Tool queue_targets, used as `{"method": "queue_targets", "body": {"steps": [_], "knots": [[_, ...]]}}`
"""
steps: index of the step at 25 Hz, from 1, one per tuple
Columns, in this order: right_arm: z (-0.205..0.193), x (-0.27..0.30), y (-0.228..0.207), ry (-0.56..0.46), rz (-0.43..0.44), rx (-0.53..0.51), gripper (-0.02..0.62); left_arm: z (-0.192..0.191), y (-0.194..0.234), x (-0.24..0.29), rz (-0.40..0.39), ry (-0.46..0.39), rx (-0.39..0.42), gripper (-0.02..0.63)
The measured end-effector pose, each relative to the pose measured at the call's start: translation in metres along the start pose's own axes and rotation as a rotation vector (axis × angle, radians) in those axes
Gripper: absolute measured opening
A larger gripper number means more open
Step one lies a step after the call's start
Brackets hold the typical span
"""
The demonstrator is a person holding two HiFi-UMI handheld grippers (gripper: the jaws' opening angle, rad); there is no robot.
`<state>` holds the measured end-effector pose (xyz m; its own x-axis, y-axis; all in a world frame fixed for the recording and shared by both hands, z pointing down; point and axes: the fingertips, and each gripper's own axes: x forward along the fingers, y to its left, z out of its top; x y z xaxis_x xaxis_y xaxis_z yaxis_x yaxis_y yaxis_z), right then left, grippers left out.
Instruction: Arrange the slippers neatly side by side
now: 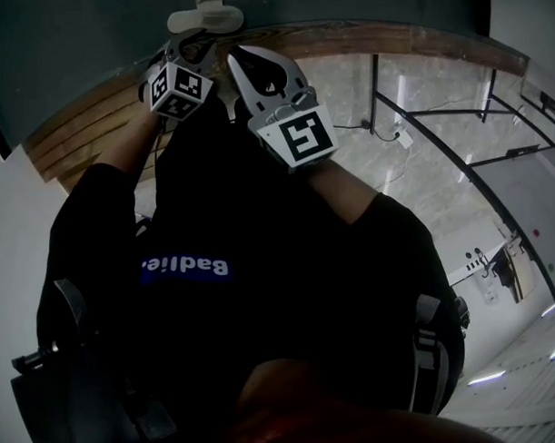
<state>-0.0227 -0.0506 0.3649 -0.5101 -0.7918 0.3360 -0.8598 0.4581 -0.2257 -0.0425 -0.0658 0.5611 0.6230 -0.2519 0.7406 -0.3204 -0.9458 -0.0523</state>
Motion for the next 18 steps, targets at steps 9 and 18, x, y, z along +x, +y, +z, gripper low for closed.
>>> {"method": "queue_targets", "body": {"steps": [9, 18], "knots": [[-0.049, 0.022, -0.028, 0.059, -0.006, 0.018, 0.0, -0.043, 0.005, 0.066, -0.026, 0.101, 0.087, 0.084], [-0.082, 0.077, -0.061, 0.1, -0.028, -0.013, 0.0, -0.083, 0.007, 0.112, -0.084, 0.183, 0.207, 0.115]]}}
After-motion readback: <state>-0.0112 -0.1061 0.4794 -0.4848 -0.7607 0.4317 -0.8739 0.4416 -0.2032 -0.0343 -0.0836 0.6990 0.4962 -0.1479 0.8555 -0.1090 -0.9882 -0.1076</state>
